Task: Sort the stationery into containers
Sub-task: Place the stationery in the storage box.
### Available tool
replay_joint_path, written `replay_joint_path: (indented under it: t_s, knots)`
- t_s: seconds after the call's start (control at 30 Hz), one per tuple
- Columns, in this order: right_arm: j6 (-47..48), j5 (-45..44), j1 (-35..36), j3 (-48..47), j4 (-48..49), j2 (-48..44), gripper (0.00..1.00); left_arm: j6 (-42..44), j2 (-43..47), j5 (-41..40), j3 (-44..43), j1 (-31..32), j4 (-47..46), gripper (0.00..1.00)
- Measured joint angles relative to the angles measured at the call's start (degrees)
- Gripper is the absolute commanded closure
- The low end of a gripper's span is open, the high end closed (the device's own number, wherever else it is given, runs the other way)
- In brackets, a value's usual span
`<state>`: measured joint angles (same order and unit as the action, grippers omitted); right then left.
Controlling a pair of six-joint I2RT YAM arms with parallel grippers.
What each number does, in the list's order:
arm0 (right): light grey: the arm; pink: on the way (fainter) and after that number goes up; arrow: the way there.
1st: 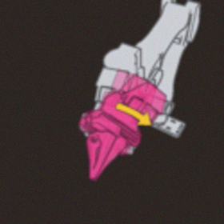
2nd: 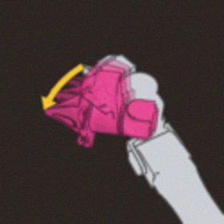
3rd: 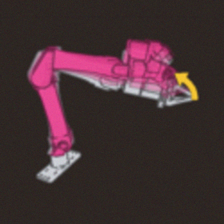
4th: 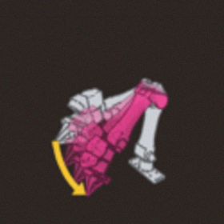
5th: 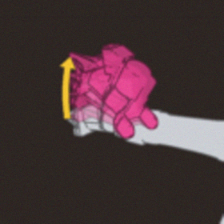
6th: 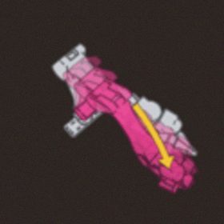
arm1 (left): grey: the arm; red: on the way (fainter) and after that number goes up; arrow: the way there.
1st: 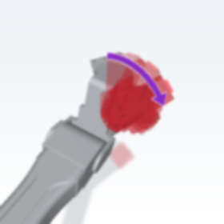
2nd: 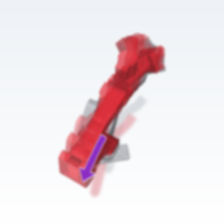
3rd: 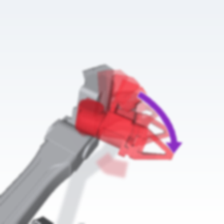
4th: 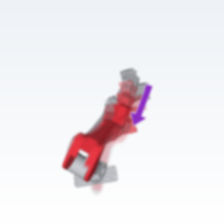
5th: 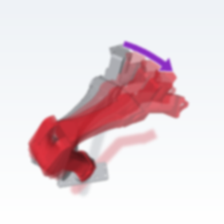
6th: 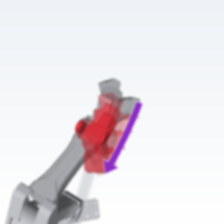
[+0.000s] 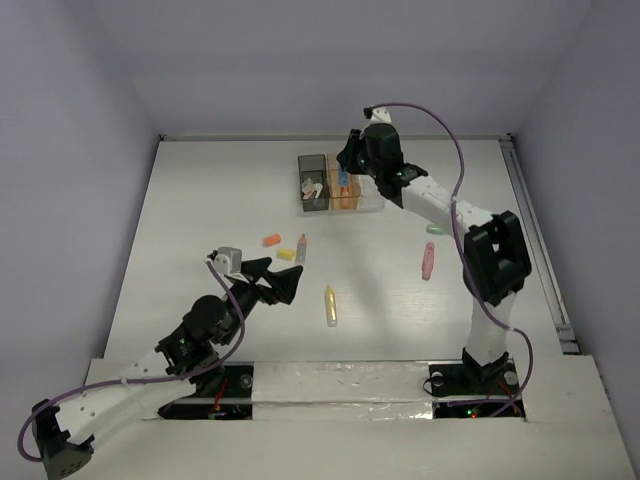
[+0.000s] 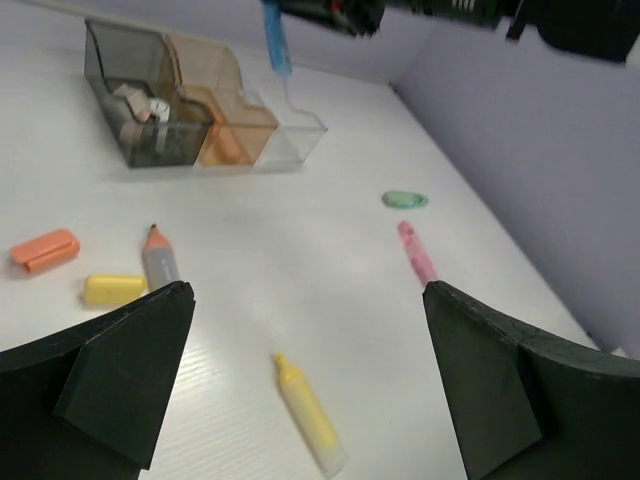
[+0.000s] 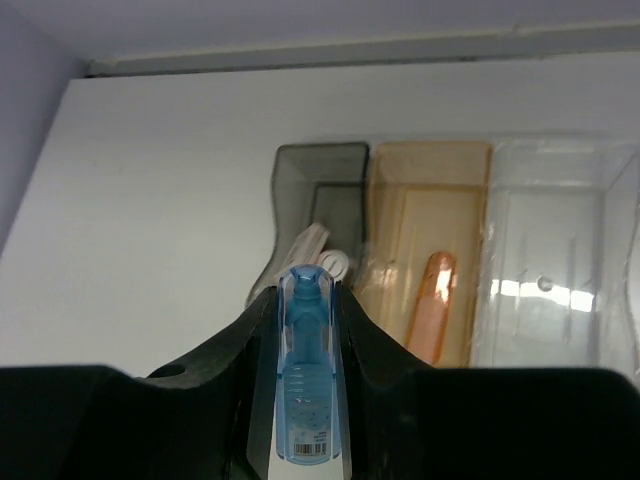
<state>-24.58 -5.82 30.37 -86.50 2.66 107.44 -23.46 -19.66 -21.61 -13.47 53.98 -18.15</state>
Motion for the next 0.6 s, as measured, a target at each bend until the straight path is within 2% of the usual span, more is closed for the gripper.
replay_joint_path:
  t_s: [0.37, 0.4, 0.5, 0.53, 0.6]
  knots:
    - [8.7, 2.3, -3.7, -27.5, -16.9, 23.4, 0.99, 0.4, 0.0, -0.1, 3.7, 0.0, 0.8, 0.01]
    - [9.0, 2.5, -3.7, -29.0, -18.2, 24.8, 0.95, 0.4, 0.0, -0.1, 3.7, 0.0, 0.7, 0.01]
    - [9.4, 3.0, -3.7, -30.8, -20.8, 26.8, 0.58, 0.5, 0.0, 0.0, 3.7, 0.0, 0.4, 0.01]
    - [9.4, 3.1, -3.7, -30.9, -21.3, 27.0, 0.41, 0.5, 0.0, -0.1, 3.7, 0.0, 0.4, 0.01]
    - [9.6, 3.3, -3.7, -31.4, -22.3, 27.3, 0.32, 0.5, 0.0, 0.0, 3.7, 0.0, 0.4, 0.01]
